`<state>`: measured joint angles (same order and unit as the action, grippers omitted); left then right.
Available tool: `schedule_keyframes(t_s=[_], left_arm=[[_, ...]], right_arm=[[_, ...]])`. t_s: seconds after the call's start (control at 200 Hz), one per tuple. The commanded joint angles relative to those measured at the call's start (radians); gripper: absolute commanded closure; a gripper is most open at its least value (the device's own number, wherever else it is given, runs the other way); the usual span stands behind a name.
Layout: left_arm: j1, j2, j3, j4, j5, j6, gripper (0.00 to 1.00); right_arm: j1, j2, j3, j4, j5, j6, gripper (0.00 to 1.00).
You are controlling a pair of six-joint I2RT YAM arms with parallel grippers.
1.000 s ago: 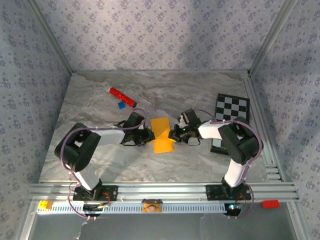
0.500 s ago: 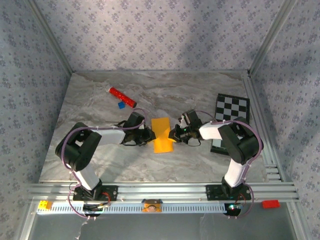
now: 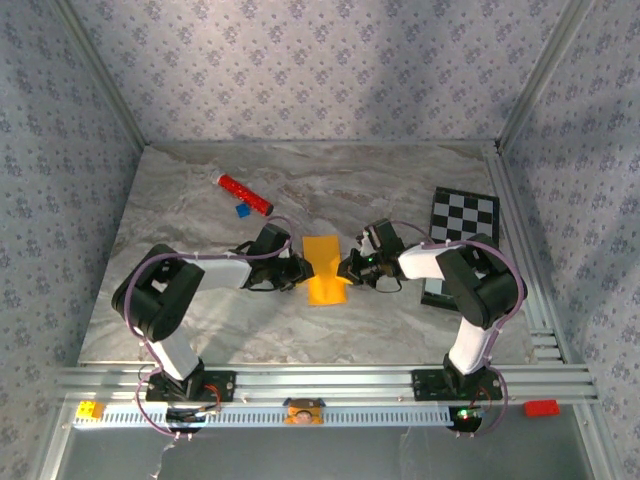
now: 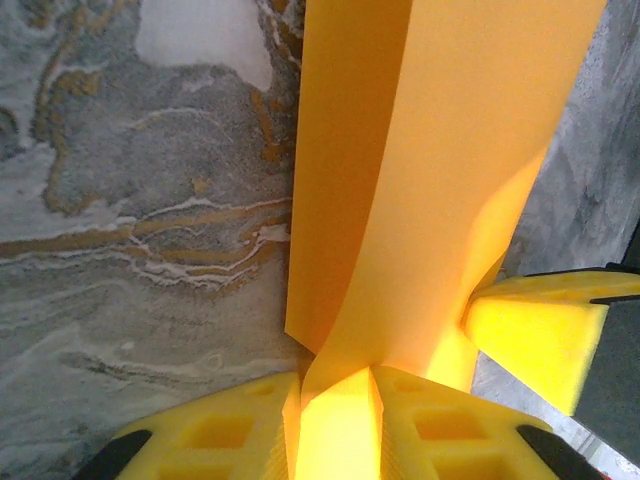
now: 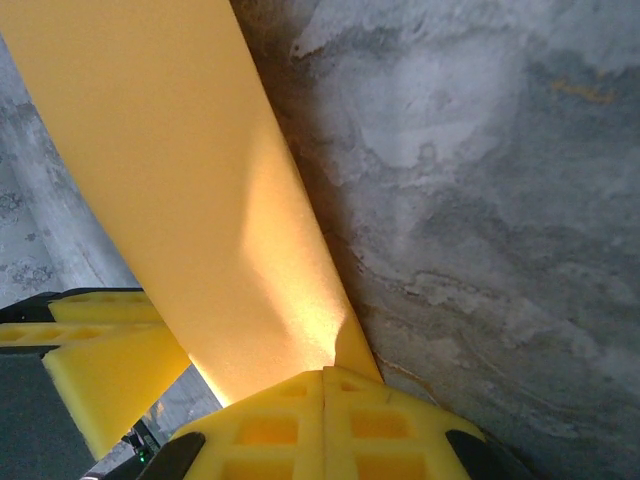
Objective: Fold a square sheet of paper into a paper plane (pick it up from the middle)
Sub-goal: Third fold the triangle at the center of the table.
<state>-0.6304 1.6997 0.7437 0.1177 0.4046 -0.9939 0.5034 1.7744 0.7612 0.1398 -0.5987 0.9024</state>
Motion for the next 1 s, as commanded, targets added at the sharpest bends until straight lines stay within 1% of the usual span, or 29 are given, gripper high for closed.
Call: schedule_keyframes(t_s=[0.0, 0.245, 0.5, 0.625, 0.78, 0.885, 0.945, 0.975, 0.995], left_arm=[[-0.012, 0.004, 0.004, 0.085, -0.016, 0.005, 0.73], [0.001, 0.005, 0.015, 0.127, -0.027, 0.032, 0.7], [0.004, 0.008, 0.018, 0.105, -0.027, 0.018, 0.7], [0.004, -0.003, 0.002, 0.101, -0.029, 0.005, 0.75], [0.003, -0.005, 0.0, 0.078, -0.026, 0.006, 0.83], [0.003, -0.012, -0.001, 0.074, -0.018, 0.003, 0.89], [0.003, -0.019, -0.004, 0.072, -0.014, 0.0, 0.91], [0.002, -0.025, -0.005, 0.067, -0.012, -0.002, 0.92], [0.003, -0.029, -0.003, 0.062, -0.012, -0.003, 0.92]], right_arm=[[-0.008, 0.025, -0.034, -0.088, 0.031, 0.001, 0.95], [-0.008, 0.024, -0.032, -0.088, 0.027, -0.004, 0.95], [-0.009, 0.025, -0.029, -0.091, 0.027, -0.007, 0.95], [-0.01, 0.02, -0.031, -0.082, 0.023, -0.008, 0.94], [-0.009, -0.002, -0.041, -0.047, 0.011, -0.01, 0.91], [-0.009, -0.028, -0.038, -0.038, 0.004, -0.028, 0.86], [-0.011, -0.053, -0.039, -0.043, 0.008, -0.045, 0.83], [-0.011, -0.07, -0.041, -0.043, 0.015, -0.053, 0.81], [-0.01, -0.083, -0.043, -0.044, 0.021, -0.059, 0.77]])
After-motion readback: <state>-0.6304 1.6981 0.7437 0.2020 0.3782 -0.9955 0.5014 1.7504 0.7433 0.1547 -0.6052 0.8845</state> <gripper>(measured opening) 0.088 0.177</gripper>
